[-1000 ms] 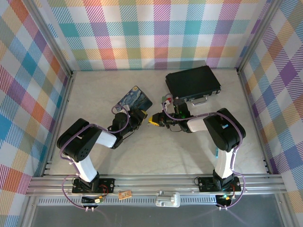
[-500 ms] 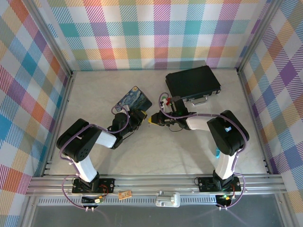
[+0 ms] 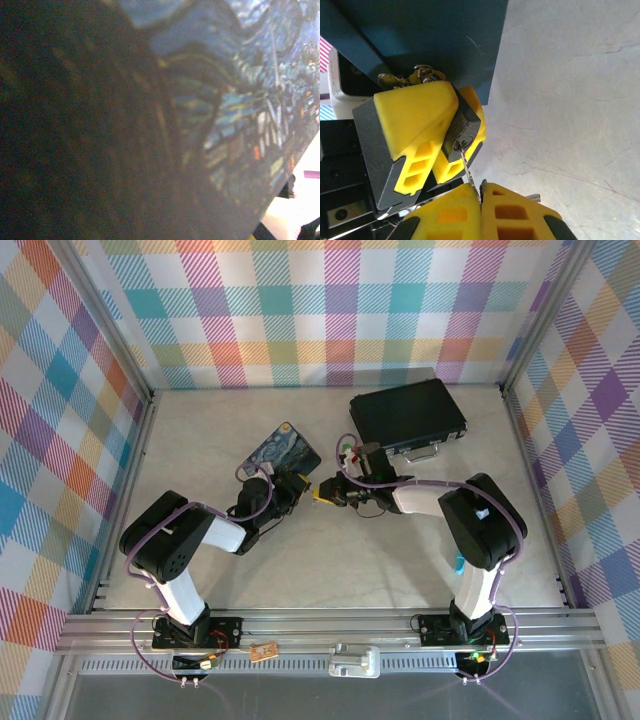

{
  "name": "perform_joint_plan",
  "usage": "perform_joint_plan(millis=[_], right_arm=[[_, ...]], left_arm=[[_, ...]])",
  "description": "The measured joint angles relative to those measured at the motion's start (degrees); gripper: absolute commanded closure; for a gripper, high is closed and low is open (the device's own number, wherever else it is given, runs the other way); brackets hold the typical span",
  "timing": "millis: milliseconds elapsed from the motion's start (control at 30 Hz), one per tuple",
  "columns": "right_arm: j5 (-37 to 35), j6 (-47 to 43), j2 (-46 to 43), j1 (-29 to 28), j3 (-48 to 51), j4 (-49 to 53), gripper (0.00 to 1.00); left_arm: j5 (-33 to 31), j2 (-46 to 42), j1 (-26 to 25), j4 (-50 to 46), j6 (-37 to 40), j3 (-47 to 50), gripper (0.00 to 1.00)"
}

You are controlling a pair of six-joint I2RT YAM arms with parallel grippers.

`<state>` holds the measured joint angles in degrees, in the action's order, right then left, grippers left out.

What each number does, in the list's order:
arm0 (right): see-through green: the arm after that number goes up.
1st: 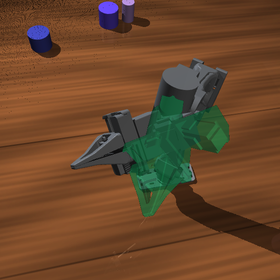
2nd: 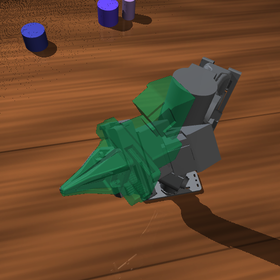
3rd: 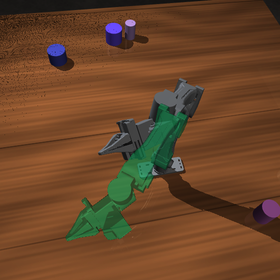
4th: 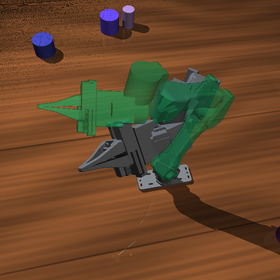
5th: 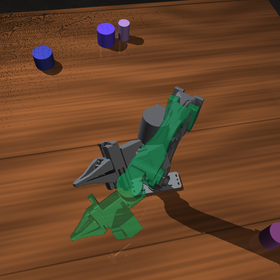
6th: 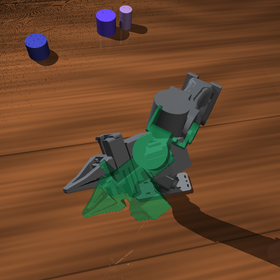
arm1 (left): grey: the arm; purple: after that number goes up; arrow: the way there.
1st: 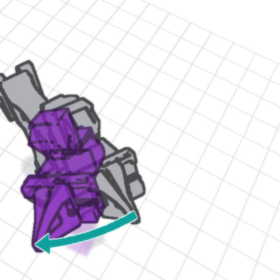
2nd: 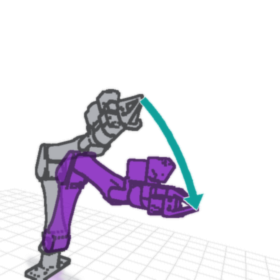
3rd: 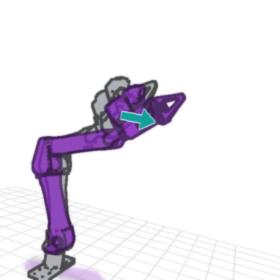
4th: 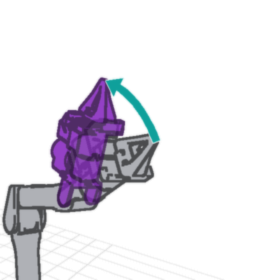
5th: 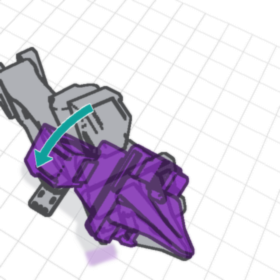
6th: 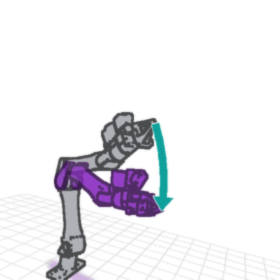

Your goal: Unlock a padlock with a key

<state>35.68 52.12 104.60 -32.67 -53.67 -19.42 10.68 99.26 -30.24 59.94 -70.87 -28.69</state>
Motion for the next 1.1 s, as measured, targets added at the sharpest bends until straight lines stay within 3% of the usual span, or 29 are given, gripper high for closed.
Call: perform_joint_plan(millis=[267, 467, 800, 1100], right_arm=[[8.2, 9.7, 3.23, 2.69, 0.15, -6.62, 1.0], [12.02, 11.52, 4.46, 3.91, 0.15, -8.39, 1.0], [11.28, 5.55, 4.09, 4.11, -0.13, -5.92, 1.0], [4.33, 6.91, 1.6, 2.1, 0.85, -6.36, 1.0]], left_arm=[[-0.17, 0.0, 0.04, 0.07, -0.04, -0.42, 1.0], [1.88, -0.04, 0.48, 0.17, 0.0, -0.42, 1.0], [3.39, -1.57, 0.85, -3.3, 1.49, -0.83, 1.0], [0.39, -2.75, 0.63, -4.66, 1.22, -1.07, 1.0]])
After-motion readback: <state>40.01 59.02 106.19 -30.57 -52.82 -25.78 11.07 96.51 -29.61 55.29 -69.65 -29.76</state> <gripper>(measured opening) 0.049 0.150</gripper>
